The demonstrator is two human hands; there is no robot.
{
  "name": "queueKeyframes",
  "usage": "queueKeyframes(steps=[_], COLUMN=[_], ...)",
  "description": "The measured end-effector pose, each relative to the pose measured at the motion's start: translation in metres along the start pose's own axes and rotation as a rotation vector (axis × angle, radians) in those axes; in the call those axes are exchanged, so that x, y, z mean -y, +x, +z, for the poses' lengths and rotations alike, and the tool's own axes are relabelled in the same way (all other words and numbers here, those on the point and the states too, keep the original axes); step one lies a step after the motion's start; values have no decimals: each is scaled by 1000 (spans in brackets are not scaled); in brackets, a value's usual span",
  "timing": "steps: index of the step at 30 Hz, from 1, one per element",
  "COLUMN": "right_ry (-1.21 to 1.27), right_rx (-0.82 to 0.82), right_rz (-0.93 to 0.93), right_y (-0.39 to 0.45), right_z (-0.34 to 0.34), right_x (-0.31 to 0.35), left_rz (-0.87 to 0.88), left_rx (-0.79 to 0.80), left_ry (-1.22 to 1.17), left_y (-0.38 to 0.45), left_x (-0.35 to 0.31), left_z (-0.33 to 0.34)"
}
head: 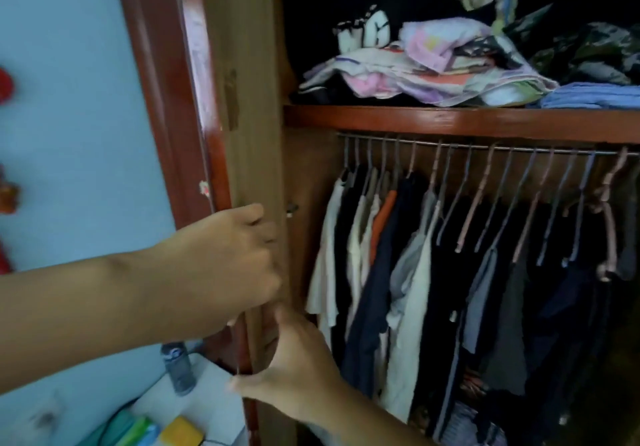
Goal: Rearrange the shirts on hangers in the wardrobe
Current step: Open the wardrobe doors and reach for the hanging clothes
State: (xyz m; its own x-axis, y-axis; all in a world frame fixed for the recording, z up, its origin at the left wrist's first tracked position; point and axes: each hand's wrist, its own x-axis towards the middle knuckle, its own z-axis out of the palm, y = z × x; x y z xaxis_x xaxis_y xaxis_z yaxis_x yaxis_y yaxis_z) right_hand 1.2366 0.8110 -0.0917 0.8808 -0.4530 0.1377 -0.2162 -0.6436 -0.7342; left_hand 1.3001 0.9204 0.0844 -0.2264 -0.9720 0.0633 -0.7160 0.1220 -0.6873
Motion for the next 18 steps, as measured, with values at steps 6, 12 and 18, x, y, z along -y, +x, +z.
queueKeyframes(steps=[6, 12, 18], right_ry=[-59, 29, 38], right_rx=[-152, -335, -322], right_rz=[-4, 62, 91], right_y=[28, 62, 88], right_z=[59, 120, 144], right_x=[33, 58, 81], left_rz=[-106, -94, -108], left_rx=[222, 155, 149], left_ry=[252, 314, 302], left_y=[-43, -83, -101], left_x=[31, 66, 91], left_z=[33, 71, 89])
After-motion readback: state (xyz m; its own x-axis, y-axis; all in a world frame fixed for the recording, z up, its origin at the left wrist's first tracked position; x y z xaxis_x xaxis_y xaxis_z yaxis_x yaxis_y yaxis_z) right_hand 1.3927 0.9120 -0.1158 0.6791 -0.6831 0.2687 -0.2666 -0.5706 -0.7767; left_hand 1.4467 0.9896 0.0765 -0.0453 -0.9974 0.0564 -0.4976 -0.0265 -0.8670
